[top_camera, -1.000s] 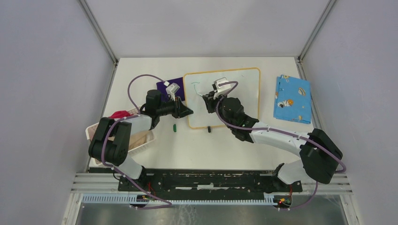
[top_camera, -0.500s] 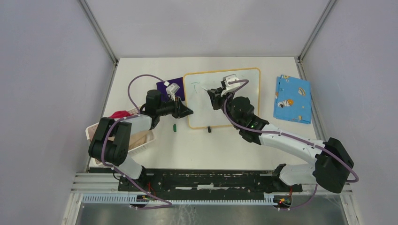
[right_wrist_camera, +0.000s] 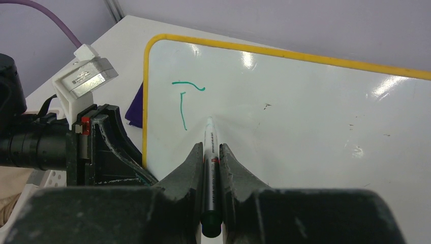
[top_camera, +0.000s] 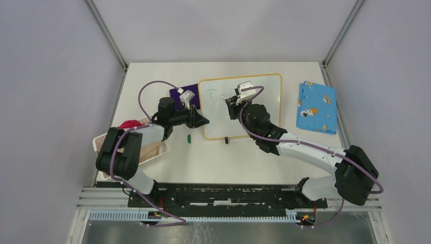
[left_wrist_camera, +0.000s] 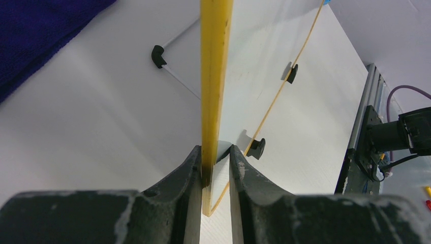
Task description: Write a sentence on the whiteboard
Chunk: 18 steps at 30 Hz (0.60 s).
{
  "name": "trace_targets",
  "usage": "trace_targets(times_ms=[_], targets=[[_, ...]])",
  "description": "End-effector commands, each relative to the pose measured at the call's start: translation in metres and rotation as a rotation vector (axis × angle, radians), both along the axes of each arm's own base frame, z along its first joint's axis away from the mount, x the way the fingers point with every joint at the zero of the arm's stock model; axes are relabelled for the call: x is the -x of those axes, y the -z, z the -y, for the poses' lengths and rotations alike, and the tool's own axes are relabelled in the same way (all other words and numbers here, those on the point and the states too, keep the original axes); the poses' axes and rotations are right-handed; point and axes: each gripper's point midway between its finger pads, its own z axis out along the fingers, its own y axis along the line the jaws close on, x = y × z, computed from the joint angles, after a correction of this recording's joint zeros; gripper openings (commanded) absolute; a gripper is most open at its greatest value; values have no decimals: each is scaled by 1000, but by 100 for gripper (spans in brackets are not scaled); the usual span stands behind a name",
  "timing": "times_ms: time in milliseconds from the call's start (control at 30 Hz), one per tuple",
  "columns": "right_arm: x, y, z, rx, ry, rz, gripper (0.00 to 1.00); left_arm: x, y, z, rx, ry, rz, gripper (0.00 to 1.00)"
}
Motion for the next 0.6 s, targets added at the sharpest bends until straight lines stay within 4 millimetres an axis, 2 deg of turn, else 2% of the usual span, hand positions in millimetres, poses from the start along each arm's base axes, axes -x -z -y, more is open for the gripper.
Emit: trace_targets(times_ms=[0,200,567], targets=[[-9,-35,-4,-65,15,67,0,-13,-2,-7,-39,-36,56,2],[-12,-37,-9,-66,10,68,0,-13,-2,-7,-39,-35,58,2],[-15,-29,-19,-50,-17,48,0,-13,-3,-7,-39,-34,59,2]])
